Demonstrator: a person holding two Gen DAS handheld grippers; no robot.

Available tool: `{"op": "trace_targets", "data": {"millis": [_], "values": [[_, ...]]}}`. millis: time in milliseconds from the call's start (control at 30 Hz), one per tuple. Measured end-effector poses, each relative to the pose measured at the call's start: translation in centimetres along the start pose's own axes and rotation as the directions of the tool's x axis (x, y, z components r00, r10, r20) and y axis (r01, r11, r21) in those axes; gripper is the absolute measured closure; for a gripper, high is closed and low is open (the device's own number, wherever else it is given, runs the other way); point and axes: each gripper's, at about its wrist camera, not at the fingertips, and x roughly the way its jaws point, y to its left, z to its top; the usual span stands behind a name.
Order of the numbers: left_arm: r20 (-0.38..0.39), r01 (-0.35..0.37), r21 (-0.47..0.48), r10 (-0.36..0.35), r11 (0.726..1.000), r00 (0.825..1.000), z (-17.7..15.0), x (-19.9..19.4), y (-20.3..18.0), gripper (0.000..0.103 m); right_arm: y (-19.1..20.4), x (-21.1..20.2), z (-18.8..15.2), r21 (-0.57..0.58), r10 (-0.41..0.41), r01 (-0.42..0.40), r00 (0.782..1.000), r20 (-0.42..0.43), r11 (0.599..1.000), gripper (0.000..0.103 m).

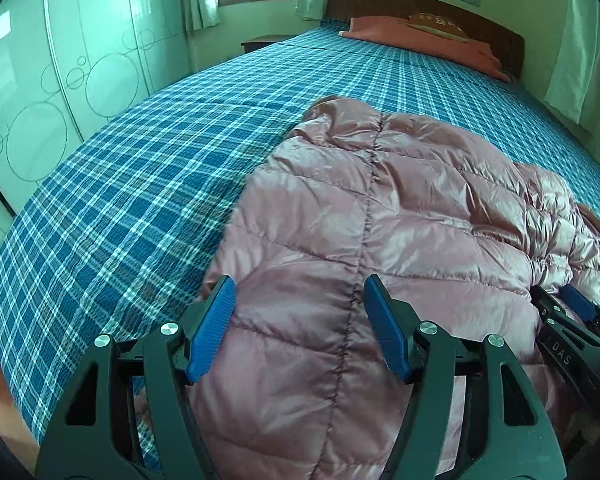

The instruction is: Fold large clothes

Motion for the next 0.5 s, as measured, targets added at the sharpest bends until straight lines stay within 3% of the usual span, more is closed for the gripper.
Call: {"op": "trace_targets", "data": {"millis": [200,367,467,500], "values": [[-0.025,0.005,-0.079,-0.007,0.997,1.0,-0.1,-0.5,3.1,0.03,-0.2,-0.1,-0.1,0.004,0.006,-0.006,1.0,0.004,1.0,0.048],[-0.061,0.116,-0.223,-0.133,0.968,0.989,-0.9,0.1,7.1,0.026,-0.3,-0.1,-0.1,0.004,0.008,-0.008,1.0,0.006,1.0,0.047],[-0.095,0.248,-0.333,-0.294,0.91,0.951,-1.8,1.3,8.8,0.026,-0.3,-0.1,-0.1,0.004,0.008,-0.008,1.0,0.006,1.0,0.047],[-0.099,0.291,-0.39,-0.355,0.873,0.93,-2.3,1.9,9.2,0.026,-0.3,-0.1,-0.1,0.004,0.008,-0.009,1.0,0.007,1.0,0.047]]}}
